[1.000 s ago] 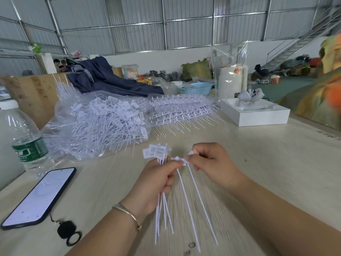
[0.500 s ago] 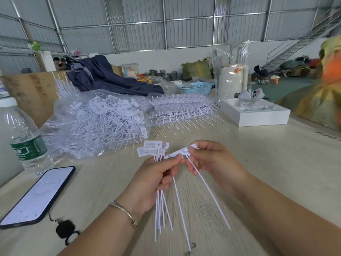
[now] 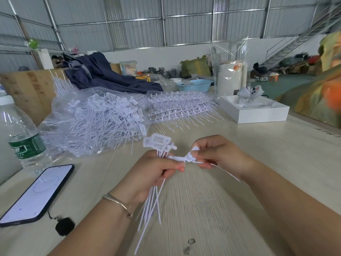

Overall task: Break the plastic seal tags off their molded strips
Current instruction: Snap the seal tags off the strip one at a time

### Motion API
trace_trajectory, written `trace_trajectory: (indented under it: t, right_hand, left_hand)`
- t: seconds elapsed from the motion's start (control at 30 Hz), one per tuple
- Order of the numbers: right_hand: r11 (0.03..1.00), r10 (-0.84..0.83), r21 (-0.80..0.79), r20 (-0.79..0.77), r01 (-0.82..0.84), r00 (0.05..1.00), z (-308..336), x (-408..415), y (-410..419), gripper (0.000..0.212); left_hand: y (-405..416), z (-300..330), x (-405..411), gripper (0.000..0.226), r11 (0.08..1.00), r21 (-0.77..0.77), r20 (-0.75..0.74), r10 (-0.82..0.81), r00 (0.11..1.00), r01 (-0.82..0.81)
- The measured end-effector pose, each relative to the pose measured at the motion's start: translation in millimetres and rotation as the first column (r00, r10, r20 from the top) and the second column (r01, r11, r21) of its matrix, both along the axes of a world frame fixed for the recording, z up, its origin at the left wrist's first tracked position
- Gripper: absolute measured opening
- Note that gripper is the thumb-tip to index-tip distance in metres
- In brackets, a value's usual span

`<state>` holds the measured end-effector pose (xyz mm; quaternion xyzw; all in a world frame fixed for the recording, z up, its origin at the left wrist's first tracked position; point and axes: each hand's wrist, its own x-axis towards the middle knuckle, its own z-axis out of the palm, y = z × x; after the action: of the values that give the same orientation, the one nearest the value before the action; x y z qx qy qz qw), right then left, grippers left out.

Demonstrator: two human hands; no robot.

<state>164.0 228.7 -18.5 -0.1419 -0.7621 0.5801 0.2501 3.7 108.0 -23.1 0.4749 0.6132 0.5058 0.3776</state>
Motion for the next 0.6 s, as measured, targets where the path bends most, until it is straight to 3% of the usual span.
trace_trajectory:
  t: [0.07, 0.2, 0.27, 0.33, 0.37, 0.47, 0.6]
  right_hand:
    - [0.995, 0.044, 0.082, 0.124, -0.055, 0.991, 2.0, 4.6, 0.6, 0.027]
    - [0.985, 0.136, 0.065, 0.259, -0.158, 0.956, 3.2, 5.9, 0.9, 0.024]
    - [0.942, -0.071, 0.331, 0.366, -0.059, 0.928, 0.5, 5.6, 14.0, 0.024]
    - [0.746, -0.420, 0.658, 0.350, 0.100, 0.838, -3.7, 8.8, 31.1, 0.029]
    - [0.727, -0.483, 0.656, 0.278, 0.203, 0.830, -5.5, 10.1, 35.8, 0.029]
    - [0.876, -0.424, 0.258, 0.013, 0.407, 0.906, -9.9, 2.7, 31.8, 0.027]
    - [0.928, -0.368, -0.115, -0.116, 0.355, 0.923, -10.5, -14.0, 12.7, 0.020]
  left_hand:
    - [-2.7, 1.5, -2.5, 0.014, 0.996, -0.056, -0.097, -0.072, 0.993, 0.067]
    - [-4.7, 5.2, -6.4, 0.014, 0.961, -0.194, -0.163, -0.229, 0.960, 0.196]
    - [-7.5, 7.4, -9.4, 0.008, 0.939, -0.236, -0.150, -0.290, 0.945, 0.251]
    - [-10.0, 7.4, -13.8, 0.009, 0.936, -0.229, -0.122, -0.301, 0.946, 0.269]
    - [-9.4, 7.2, -15.9, 0.010, 0.949, -0.203, -0.101, -0.266, 0.959, 0.242]
    - [-3.0, 5.6, -15.0, 0.011, 0.989, -0.107, 0.093, -0.091, 0.991, 0.101]
    - [6.2, -0.1, -2.8, 0.011, 0.999, -0.044, 0.279, 0.034, 0.960, -0.023]
